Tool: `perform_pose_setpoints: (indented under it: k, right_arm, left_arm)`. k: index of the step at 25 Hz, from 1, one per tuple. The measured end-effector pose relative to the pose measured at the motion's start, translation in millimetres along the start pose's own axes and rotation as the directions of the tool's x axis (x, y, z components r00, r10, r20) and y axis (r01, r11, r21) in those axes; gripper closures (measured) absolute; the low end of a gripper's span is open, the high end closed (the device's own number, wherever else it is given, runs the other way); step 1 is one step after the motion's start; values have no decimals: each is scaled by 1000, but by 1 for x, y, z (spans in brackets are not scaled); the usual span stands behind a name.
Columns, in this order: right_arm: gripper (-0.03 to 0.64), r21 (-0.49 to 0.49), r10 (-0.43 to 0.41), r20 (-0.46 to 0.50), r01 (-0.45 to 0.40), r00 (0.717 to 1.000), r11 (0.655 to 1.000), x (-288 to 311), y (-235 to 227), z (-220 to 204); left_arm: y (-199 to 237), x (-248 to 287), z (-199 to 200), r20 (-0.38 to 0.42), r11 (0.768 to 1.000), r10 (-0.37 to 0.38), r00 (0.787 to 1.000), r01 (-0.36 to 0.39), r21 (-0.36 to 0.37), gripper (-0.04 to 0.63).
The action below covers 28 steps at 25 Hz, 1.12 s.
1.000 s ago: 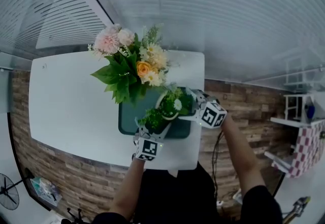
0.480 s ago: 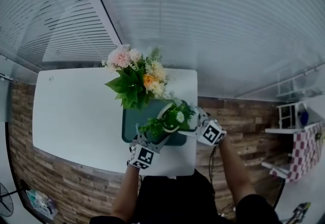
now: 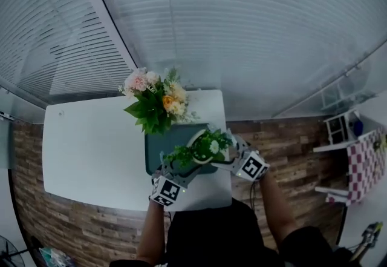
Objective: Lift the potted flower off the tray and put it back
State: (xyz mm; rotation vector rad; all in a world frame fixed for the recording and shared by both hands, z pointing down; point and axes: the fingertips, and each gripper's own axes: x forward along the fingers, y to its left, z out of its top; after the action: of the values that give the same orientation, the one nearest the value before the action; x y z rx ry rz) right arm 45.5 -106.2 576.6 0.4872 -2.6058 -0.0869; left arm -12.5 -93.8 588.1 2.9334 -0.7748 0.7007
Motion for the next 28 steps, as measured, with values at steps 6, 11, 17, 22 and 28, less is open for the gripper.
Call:
perform_pose_setpoints:
  k: [6, 11, 17, 22, 28]
  right_arm:
    - [255, 32, -75, 36, 74, 997, 997, -19, 17, 20]
    - [255, 90, -124, 63, 118, 990, 989, -36, 32, 29]
    - [255, 135, -165, 66, 155, 984, 979, -58, 58, 32]
    - [255, 148, -180, 101, 164, 978, 975, -75, 72, 42]
    - [255, 144, -218, 216, 190, 952, 971, -85, 75, 70]
  left_arm:
    - [-10, -20, 26, 14, 996, -64, 998, 62, 66, 288]
    - [-23, -33, 45, 57, 989, -114, 992, 108, 99, 288]
    - [-49, -47, 57, 104, 980, -178, 979, 166, 113, 288]
    - [-64, -61, 74, 180, 975, -198, 964, 175, 135, 288]
    - [-68, -72, 83, 256, 977, -203, 945, 177, 123, 288]
